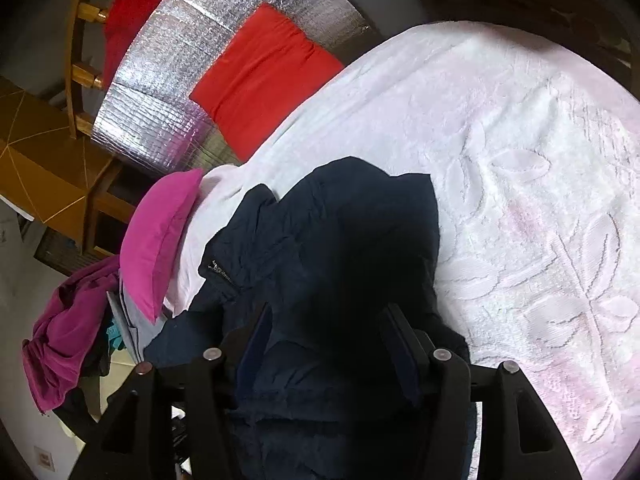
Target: Fold large clothes
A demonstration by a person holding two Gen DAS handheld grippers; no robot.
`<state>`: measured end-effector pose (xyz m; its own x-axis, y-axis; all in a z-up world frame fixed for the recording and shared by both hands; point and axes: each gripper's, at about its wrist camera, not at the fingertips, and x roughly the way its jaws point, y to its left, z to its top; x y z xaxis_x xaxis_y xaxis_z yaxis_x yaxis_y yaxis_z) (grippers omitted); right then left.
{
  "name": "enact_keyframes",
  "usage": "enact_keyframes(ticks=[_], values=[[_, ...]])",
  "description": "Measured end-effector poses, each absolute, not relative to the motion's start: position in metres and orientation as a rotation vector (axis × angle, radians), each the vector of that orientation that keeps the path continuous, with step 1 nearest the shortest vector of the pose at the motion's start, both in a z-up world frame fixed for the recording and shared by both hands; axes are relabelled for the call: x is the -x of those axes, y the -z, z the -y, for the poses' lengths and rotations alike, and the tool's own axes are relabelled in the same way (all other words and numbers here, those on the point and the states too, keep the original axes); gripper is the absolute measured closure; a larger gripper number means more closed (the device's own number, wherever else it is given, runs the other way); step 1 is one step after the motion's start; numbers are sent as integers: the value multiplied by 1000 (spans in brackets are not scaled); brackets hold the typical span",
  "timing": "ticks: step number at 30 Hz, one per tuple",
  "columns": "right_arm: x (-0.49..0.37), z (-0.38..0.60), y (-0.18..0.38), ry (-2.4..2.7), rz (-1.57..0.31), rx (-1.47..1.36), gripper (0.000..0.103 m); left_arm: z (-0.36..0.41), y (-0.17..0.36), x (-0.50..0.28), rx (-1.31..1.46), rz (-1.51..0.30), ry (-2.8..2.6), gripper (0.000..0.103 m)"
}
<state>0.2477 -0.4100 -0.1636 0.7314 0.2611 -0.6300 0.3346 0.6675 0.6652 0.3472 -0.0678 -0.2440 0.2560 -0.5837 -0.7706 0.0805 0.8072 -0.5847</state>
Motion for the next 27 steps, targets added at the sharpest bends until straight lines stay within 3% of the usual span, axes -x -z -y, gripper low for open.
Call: enact_keyframes(ticks=[1, 7, 13, 21, 23, 25, 27], values=[[-247, 411, 164, 46, -773, -869, 41, 62, 235, -342, 463, -1215, 483, 43], [-249, 404, 165, 33, -784, -849, 41, -6, 168, -328, 452, -1014, 488, 21], [-256, 391, 167, 18, -801, -828, 41, -79, 177, -367, 620, -1009, 255, 17], [-262, 389, 171, 20, -815, -820, 41, -62, 203, -393, 570, -1066, 246, 17], [-262, 388, 171, 22, -815, -822, 41, -52, 199, -397, 530, -1049, 234, 24], [-261, 389, 170, 26, -809, -822, 41, -43, 192, -396, 495, -1014, 273, 67], [-260, 390, 170, 32, -804, -823, 41, -26, 178, -393, 392, -1000, 275, 78]])
